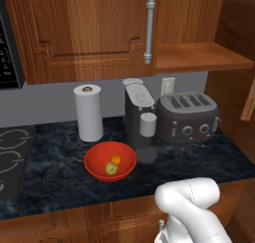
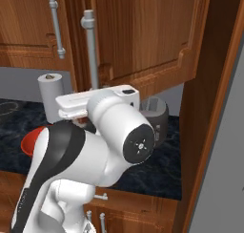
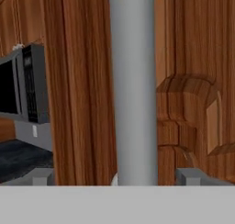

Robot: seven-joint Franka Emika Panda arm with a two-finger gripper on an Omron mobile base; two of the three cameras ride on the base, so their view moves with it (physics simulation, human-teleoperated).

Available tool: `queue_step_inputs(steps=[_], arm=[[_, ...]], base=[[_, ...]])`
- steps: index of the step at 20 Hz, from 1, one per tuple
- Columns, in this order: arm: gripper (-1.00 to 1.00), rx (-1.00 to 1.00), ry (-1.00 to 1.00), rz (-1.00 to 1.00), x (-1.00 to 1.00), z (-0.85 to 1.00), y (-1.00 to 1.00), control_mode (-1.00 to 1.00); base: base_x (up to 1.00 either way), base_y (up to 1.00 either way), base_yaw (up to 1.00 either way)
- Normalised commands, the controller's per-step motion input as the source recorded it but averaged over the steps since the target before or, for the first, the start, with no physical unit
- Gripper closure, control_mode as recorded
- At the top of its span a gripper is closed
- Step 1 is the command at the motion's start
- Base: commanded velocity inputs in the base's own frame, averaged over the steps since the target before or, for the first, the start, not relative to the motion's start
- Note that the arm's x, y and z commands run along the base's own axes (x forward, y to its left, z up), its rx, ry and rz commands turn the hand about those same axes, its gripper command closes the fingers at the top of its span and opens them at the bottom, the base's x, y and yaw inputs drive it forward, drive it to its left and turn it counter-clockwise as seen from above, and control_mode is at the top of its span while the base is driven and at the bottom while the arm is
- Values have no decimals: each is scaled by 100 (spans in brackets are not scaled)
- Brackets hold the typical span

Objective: Open the cabinet. Pick the apple and tangerine from the cabinet and place them into the bowl. Then close the cabinet.

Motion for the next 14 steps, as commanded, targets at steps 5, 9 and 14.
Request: queue_step_inputs(steps=[5, 9, 14], arm=[[-100, 1, -3, -7, 100, -6, 39, -100], [-100, 3, 0, -2, 100, 0, 19, -100], [-100, 14, 0, 0, 99, 0, 0, -100]], base=[[0, 0, 0], [0, 0, 0], [0, 0, 0]])
